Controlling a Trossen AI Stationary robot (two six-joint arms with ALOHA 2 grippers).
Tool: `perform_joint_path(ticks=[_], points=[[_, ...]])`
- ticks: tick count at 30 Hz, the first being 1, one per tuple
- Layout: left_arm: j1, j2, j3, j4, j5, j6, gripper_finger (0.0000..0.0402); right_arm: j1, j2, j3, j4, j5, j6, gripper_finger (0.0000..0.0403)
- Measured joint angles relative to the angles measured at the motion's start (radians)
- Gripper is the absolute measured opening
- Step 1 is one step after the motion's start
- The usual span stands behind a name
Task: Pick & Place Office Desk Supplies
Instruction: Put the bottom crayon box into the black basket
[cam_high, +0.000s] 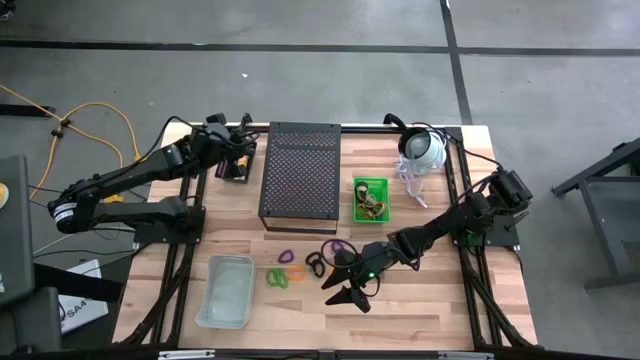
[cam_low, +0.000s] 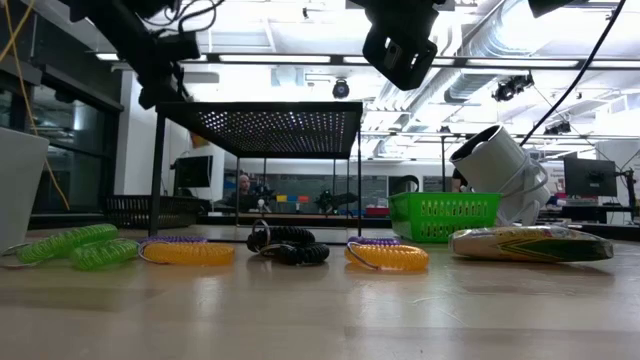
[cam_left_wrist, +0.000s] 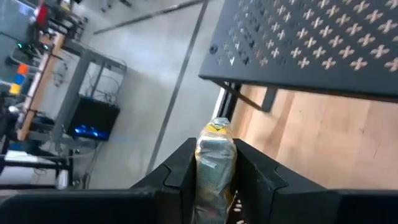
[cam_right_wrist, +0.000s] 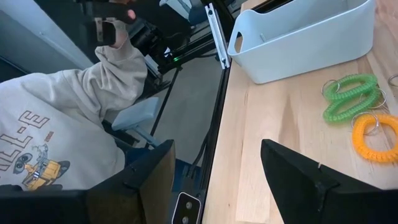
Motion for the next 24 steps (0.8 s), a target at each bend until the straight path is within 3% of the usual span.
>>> perform_joint_path(ticks=[9, 24], points=[[0.020, 0.095, 0.000, -0.123, -0.006, 0.047, 0.0087, 0.000, 0.000, 0.000, 0.000, 0.000, 0.000, 0.0227], [0.130, 0.270, -0.002, -0.152, -0.036, 0.021, 0.0087, 0.012, 0.000, 0.000, -0.004, 0.000, -0.008, 0.0227]])
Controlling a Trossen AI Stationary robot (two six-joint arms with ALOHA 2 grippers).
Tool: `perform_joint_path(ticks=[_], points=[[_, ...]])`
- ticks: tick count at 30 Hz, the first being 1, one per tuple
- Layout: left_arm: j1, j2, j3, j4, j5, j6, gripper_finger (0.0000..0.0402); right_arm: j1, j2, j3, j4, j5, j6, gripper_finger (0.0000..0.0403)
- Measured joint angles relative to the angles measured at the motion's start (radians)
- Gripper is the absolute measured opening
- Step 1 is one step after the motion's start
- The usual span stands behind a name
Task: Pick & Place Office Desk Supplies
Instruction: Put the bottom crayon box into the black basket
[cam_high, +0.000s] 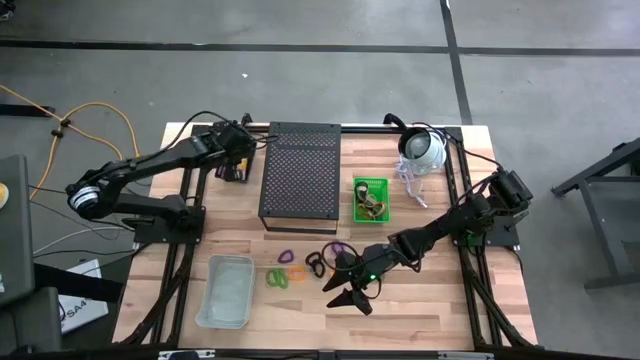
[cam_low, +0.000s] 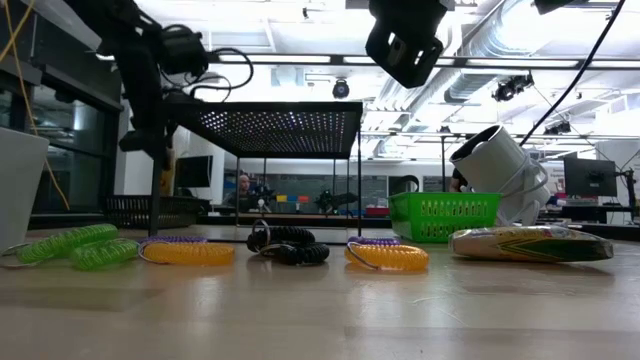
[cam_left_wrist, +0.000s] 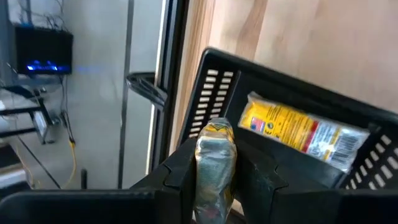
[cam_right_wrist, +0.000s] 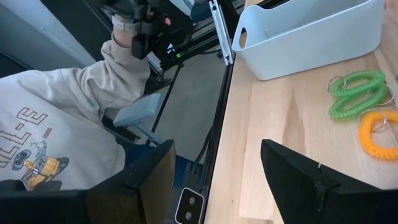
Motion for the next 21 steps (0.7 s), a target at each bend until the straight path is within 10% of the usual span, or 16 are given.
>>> perform_joint_path(ticks=[21], points=[[0.033, 0.053, 0.000, 0.000, 0.110, 0.028, 0.0091, 0.000, 0.000, 0.000, -0.002, 0.000, -0.019, 0.0227]])
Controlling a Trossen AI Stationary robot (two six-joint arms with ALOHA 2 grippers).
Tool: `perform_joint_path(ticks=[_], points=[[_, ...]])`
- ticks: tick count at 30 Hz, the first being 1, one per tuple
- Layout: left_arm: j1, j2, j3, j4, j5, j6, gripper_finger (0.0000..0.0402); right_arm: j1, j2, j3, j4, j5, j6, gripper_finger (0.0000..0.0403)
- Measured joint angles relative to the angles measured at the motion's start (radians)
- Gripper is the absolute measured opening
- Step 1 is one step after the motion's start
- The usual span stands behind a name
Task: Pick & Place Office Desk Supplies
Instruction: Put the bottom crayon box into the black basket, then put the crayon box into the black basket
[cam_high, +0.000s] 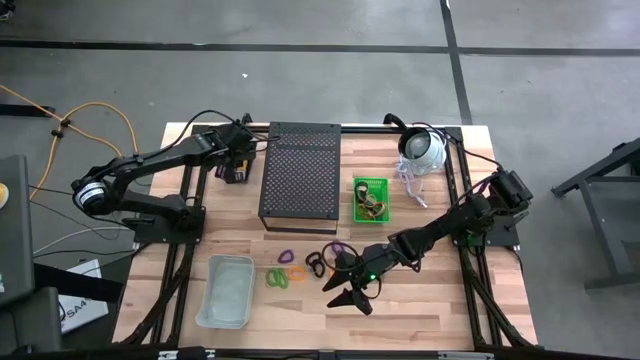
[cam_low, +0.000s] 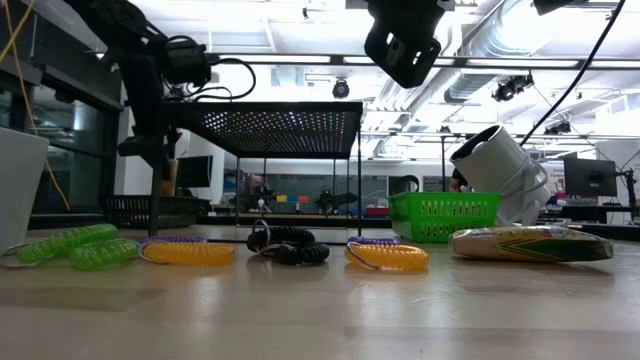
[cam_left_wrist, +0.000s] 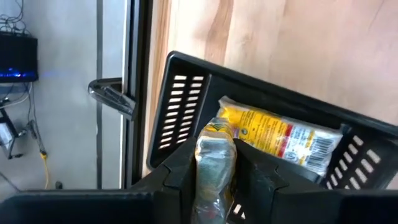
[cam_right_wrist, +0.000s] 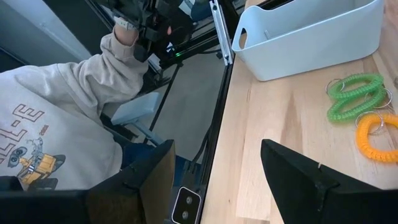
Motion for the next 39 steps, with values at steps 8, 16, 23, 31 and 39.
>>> perform_joint_path(ticks=[8, 16, 23, 31, 39], points=[[0.000, 0.000, 0.000, 0.000, 0.000, 0.000, 0.0129, 0.000, 0.000, 0.000, 0.000, 0.000, 0.000, 0.0227], [0.000, 0.000, 0.000, 0.000, -0.002, 0.000, 0.0133, 0.000, 0.000, 0.000, 0.000, 0.000, 0.000, 0.0227], [0.000, 0.000, 0.000, 0.000, -0.002, 0.000, 0.0133, 0.000, 0.000, 0.000, 0.000, 0.000, 0.000, 0.0227], [0.000, 0.000, 0.000, 0.000, -0.003, 0.000, 0.0133, 0.000, 0.000, 0.000, 0.000, 0.000, 0.000, 0.0227], [-0.082, -0.074, 0.000, 0.083, -0.127, 0.086, 0.0133, 0.000, 0.000, 0.000, 0.000, 0.000, 0.000, 0.0227]])
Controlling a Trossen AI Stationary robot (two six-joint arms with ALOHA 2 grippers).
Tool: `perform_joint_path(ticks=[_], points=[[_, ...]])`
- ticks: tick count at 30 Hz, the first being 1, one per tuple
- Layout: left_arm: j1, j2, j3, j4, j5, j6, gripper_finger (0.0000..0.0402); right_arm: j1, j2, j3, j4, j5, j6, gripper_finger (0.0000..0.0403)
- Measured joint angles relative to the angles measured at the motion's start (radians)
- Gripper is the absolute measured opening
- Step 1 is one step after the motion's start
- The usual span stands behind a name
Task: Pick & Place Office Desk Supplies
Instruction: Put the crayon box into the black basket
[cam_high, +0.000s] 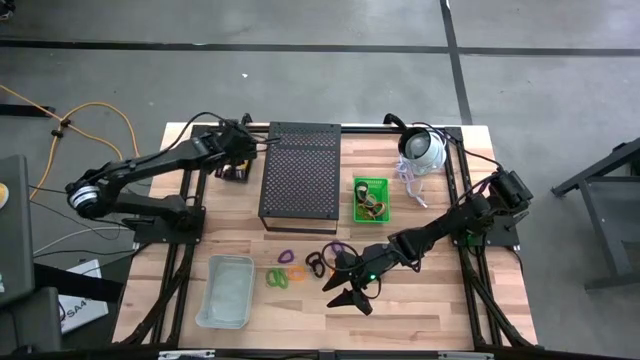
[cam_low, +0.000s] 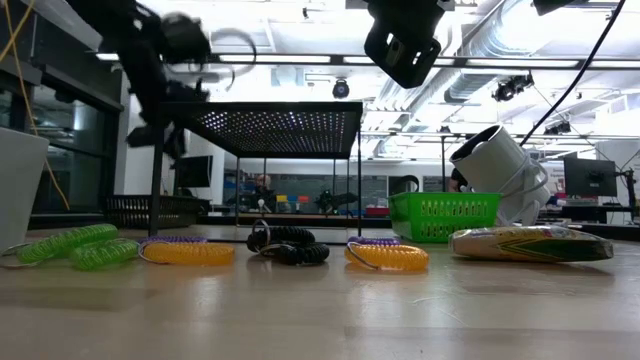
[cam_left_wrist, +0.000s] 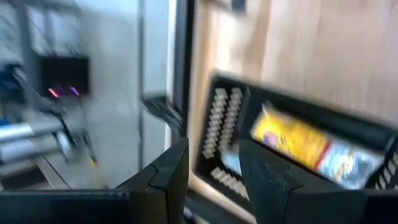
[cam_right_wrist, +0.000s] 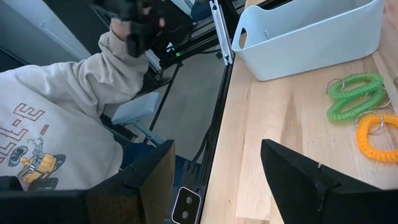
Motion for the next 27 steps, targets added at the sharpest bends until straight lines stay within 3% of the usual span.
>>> perform_joint_path(ticks=[15, 23, 27], points=[[-0.483, -0.394, 0.000, 0.154, 0.003, -0.016, 0.0133, 0.000, 0.000, 0.000, -0.001, 0.000, 0.000, 0.0227], [-0.615, -0.434, 0.001, 0.202, -0.065, -0.011, 0.0133, -0.001, 0.000, 0.001, -0.007, 0.000, 0.000, 0.0227], [-0.657, -0.420, 0.001, 0.209, -0.047, -0.074, 0.0133, -0.001, 0.000, 0.001, -0.044, 0.000, 0.000, 0.0227]])
